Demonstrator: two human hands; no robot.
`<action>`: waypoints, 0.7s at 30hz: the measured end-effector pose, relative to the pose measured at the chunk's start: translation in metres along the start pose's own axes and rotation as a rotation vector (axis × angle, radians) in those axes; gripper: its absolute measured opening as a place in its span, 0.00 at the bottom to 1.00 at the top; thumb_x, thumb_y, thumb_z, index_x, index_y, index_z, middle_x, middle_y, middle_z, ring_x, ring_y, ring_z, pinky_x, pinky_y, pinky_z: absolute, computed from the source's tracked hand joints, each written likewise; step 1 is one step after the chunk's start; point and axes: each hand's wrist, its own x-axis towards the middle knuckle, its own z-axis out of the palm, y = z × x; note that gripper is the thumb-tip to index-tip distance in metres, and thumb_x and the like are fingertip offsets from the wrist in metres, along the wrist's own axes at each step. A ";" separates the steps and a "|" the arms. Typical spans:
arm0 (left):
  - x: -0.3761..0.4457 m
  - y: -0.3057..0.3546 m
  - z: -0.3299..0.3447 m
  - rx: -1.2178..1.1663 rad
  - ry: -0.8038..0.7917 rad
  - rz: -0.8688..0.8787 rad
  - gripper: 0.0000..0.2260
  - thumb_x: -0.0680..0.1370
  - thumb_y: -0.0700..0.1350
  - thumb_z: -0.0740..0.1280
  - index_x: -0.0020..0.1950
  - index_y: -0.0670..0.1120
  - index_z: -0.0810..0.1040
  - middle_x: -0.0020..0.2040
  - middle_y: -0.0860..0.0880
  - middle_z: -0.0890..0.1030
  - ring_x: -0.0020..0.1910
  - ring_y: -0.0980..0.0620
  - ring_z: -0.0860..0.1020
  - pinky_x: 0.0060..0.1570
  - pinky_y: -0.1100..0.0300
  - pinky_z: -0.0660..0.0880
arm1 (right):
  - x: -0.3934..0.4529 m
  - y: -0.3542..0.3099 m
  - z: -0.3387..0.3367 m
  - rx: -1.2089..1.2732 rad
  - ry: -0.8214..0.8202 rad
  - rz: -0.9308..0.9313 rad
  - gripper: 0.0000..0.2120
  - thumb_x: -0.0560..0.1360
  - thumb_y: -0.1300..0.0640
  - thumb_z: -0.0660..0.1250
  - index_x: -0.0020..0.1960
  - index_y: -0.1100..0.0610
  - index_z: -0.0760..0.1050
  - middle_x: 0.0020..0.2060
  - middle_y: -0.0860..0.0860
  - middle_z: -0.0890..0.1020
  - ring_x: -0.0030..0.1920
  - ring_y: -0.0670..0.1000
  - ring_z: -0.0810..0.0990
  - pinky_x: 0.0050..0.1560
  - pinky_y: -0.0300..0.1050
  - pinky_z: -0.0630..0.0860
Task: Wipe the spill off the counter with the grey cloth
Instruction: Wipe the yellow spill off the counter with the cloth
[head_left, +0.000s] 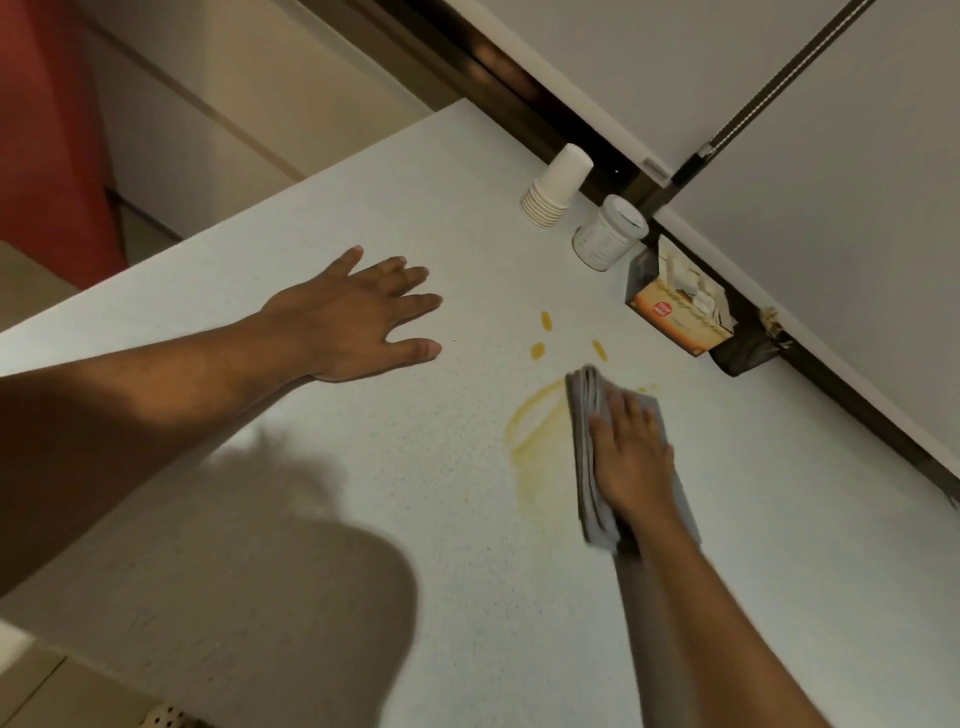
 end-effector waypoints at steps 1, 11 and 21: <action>0.000 0.000 0.000 0.002 0.002 -0.001 0.41 0.79 0.77 0.38 0.87 0.58 0.53 0.89 0.51 0.50 0.87 0.50 0.47 0.85 0.41 0.44 | 0.022 -0.009 -0.003 0.006 -0.007 0.065 0.27 0.87 0.43 0.45 0.85 0.45 0.51 0.85 0.50 0.55 0.85 0.56 0.50 0.81 0.68 0.48; -0.003 0.002 -0.002 0.007 0.025 -0.001 0.42 0.78 0.76 0.36 0.86 0.57 0.55 0.88 0.51 0.51 0.87 0.50 0.49 0.85 0.42 0.46 | -0.105 -0.032 0.027 0.020 -0.050 -0.284 0.27 0.84 0.33 0.39 0.82 0.31 0.42 0.83 0.33 0.43 0.83 0.41 0.37 0.82 0.53 0.35; 0.001 -0.002 0.004 -0.002 0.064 -0.003 0.42 0.78 0.76 0.35 0.86 0.57 0.56 0.88 0.50 0.52 0.87 0.50 0.49 0.85 0.42 0.47 | 0.047 -0.002 -0.011 -0.001 -0.026 0.130 0.27 0.87 0.43 0.43 0.85 0.45 0.49 0.85 0.51 0.54 0.85 0.57 0.48 0.80 0.70 0.46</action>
